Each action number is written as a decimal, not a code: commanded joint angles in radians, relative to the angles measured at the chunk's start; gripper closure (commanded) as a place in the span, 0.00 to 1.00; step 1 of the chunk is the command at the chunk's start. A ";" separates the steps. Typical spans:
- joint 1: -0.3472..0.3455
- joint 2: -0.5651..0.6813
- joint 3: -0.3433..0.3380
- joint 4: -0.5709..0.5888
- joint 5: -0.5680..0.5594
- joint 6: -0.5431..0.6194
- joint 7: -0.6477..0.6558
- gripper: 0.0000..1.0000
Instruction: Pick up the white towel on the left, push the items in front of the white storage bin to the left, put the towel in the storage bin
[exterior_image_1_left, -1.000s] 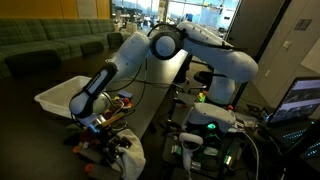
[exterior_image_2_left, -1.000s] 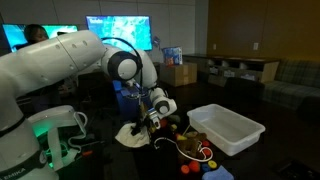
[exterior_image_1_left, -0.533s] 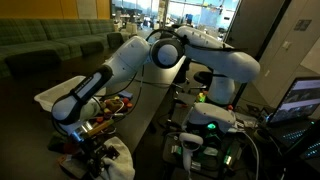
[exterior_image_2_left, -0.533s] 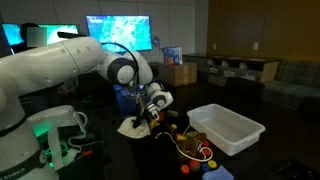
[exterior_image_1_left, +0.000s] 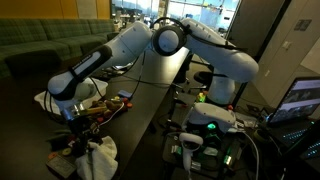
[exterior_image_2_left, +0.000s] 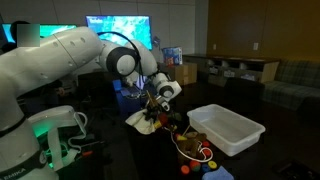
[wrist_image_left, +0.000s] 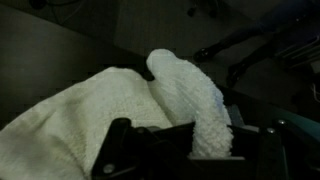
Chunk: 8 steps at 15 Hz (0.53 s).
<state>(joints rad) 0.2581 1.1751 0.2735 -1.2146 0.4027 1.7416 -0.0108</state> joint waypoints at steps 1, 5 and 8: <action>-0.123 -0.185 0.001 -0.242 0.042 0.138 -0.139 0.96; -0.258 -0.320 -0.010 -0.415 0.078 0.292 -0.196 0.96; -0.349 -0.436 -0.028 -0.551 0.121 0.380 -0.208 0.96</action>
<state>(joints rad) -0.0239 0.8967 0.2595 -1.5738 0.4582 2.0261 -0.1827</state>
